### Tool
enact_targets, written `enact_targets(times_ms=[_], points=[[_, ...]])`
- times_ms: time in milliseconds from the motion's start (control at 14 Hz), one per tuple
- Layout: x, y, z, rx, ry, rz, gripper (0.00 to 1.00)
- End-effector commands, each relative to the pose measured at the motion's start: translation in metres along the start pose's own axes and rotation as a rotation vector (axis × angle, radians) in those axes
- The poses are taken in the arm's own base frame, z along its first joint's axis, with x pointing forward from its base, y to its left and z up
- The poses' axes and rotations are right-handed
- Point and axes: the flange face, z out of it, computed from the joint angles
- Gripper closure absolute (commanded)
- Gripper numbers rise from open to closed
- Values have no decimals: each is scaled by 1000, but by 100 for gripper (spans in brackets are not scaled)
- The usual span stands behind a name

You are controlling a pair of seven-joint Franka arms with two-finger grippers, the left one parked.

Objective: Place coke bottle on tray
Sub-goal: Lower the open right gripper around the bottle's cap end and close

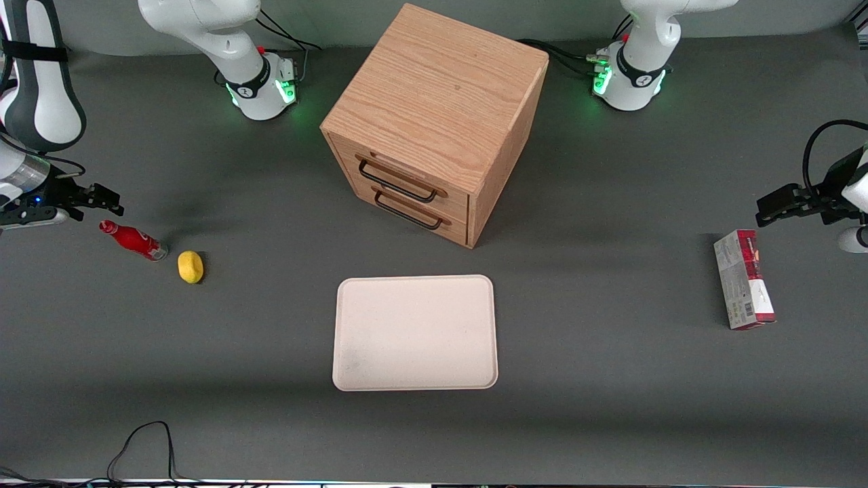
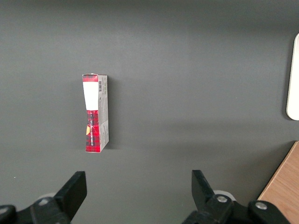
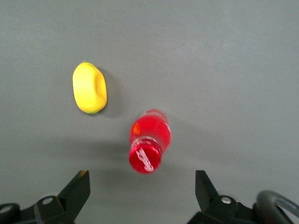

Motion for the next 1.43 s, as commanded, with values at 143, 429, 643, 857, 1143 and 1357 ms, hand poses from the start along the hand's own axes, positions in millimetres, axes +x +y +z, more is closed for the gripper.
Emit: enact_targets(times_ms=[143,429,643,857,1143,1357], points=[[5,3,24,31,17,-17,0],[9,5,24,14,28,-21,5],[12,2,23,13,30,-30,25],[14,2,22,10,33,-37,42],[17,2,20,5,36,-57,79],[21,2,19,4,31,-58,92]])
